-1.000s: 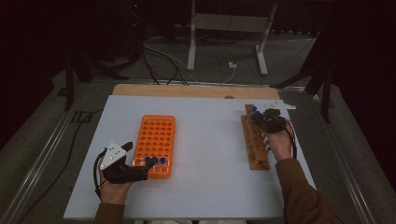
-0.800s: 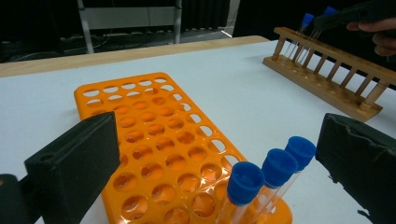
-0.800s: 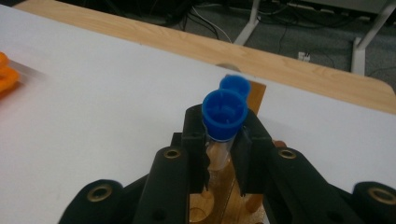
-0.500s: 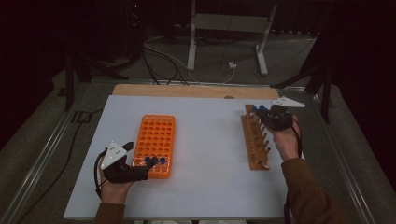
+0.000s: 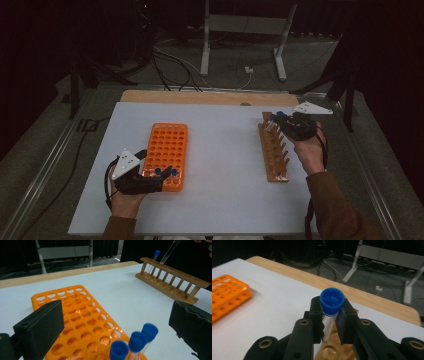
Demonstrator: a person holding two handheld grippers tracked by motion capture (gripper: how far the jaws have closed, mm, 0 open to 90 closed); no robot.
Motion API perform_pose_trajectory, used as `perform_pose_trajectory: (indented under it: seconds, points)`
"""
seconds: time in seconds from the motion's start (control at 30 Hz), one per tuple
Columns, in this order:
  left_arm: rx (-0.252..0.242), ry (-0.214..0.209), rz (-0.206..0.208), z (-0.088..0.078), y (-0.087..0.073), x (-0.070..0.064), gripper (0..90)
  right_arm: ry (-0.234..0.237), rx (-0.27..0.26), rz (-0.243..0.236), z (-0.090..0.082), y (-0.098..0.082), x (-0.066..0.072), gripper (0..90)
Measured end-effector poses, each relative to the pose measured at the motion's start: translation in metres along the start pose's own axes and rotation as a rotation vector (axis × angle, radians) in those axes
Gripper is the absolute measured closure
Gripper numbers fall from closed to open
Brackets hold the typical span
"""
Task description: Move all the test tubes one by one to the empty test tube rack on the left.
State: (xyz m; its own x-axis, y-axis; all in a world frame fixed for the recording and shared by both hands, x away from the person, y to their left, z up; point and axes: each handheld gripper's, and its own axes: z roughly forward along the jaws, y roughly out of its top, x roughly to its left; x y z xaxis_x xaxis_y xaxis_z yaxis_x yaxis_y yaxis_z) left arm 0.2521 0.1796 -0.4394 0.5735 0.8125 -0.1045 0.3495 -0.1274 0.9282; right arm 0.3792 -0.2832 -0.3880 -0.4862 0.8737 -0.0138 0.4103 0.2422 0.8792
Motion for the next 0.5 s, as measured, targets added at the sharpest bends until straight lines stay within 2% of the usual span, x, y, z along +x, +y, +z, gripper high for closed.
perform_pose_trajectory:
  seconds: [0.17,0.33,0.5]
  points:
    - [-0.017,-0.016,0.015,0.007,0.010,-0.006,0.9,0.058,0.004,0.002,-0.001,0.003,0.013,76.8]
    - [-0.012,-0.026,0.038,0.016,0.018,-0.016,0.9,0.121,0.013,0.007,0.001,0.006,0.028,76.8]
    - [-0.018,-0.037,0.047,0.025,0.024,-0.026,0.9,0.175,0.018,-0.008,0.002,0.009,0.046,76.8]
